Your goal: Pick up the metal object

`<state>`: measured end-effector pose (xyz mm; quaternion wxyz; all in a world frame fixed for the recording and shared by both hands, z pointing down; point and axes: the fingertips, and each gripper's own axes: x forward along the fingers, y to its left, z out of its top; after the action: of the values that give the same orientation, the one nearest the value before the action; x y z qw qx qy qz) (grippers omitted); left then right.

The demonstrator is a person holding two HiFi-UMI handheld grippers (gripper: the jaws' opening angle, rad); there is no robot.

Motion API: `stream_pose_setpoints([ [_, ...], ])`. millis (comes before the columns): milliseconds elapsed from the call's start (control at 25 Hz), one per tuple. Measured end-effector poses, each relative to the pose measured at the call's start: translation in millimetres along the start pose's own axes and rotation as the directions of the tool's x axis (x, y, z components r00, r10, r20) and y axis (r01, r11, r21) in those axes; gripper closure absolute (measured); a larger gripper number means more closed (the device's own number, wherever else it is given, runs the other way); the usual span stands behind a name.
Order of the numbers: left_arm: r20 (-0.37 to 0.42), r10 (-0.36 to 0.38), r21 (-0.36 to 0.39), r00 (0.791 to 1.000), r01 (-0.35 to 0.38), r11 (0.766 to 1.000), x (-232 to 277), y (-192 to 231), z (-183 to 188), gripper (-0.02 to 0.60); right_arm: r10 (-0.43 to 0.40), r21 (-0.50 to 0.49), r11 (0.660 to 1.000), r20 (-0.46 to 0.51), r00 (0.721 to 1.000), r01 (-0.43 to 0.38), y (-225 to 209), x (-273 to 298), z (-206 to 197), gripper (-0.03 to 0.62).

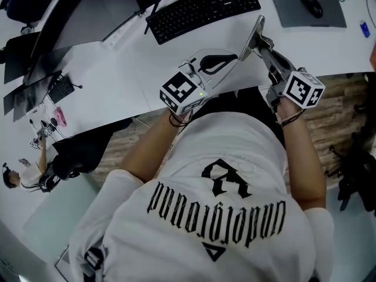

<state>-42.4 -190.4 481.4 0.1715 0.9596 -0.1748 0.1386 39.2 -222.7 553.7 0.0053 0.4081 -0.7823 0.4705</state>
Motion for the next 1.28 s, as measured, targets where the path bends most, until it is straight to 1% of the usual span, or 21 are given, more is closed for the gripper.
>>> stream_pose_setpoints([
  [160, 0.061, -0.014, 0.046, 0.998, 0.011, 0.999, -13, -13, 30, 0.566, 0.022, -0.156, 0.988, 0.095, 0.995, -0.007, 40, -22, 33, 0.579],
  [240, 0.081, -0.018, 0.073, 0.997, 0.012, 0.997, -20, -22, 42, 0.566, 0.037, -0.226, 0.974, 0.134, 0.990, -0.006, 62, -35, 45, 0.579],
  [320, 0.102, -0.018, 0.096, 0.995, 0.008, 0.995, -29, -29, 55, 0.566, 0.053, -0.302, 0.953, 0.164, 0.985, -0.001, 84, -47, 56, 0.579],
  [400, 0.132, -0.020, 0.120, 0.991, 0.004, 0.993, -38, -32, 71, 0.566, 0.076, -0.387, 0.922, 0.195, 0.978, 0.005, 108, -58, 69, 0.579],
  [520, 0.181, -0.020, 0.151, 0.983, -0.007, 0.989, -53, -36, 99, 0.566, 0.131, -0.502, 0.865, 0.237, 0.963, 0.006, 147, -78, 89, 0.579],
  [640, 0.225, -0.009, 0.177, 0.974, -0.032, 0.984, -75, -43, 122, 0.566, 0.195, -0.572, 0.821, 0.276, 0.941, -0.002, 184, -98, 98, 0.579],
  [760, 0.266, 0.008, 0.215, 0.964, -0.067, 0.974, -98, -48, 142, 0.567, 0.244, -0.647, 0.763, 0.300, 0.922, 0.008, 217, -114, 104, 0.579],
  [880, 0.301, 0.021, 0.244, 0.953, -0.098, 0.965, -118, -51, 160, 0.566, 0.274, -0.702, 0.711, 0.315, 0.909, 0.030, 242, -126, 109, 0.579],
  [960, 0.314, 0.029, 0.249, 0.949, -0.112, 0.962, -126, -50, 165, 0.567, 0.283, -0.721, 0.692, 0.322, 0.904, 0.041, 250, -128, 111, 0.579],
  [1280, 0.333, 0.017, 0.262, 0.943, -0.110, 0.959, -133, -67, 171, 0.566, 0.283, -0.751, 0.659, 0.308, 0.908, 0.050, 259, -138, 105, 0.579],
])
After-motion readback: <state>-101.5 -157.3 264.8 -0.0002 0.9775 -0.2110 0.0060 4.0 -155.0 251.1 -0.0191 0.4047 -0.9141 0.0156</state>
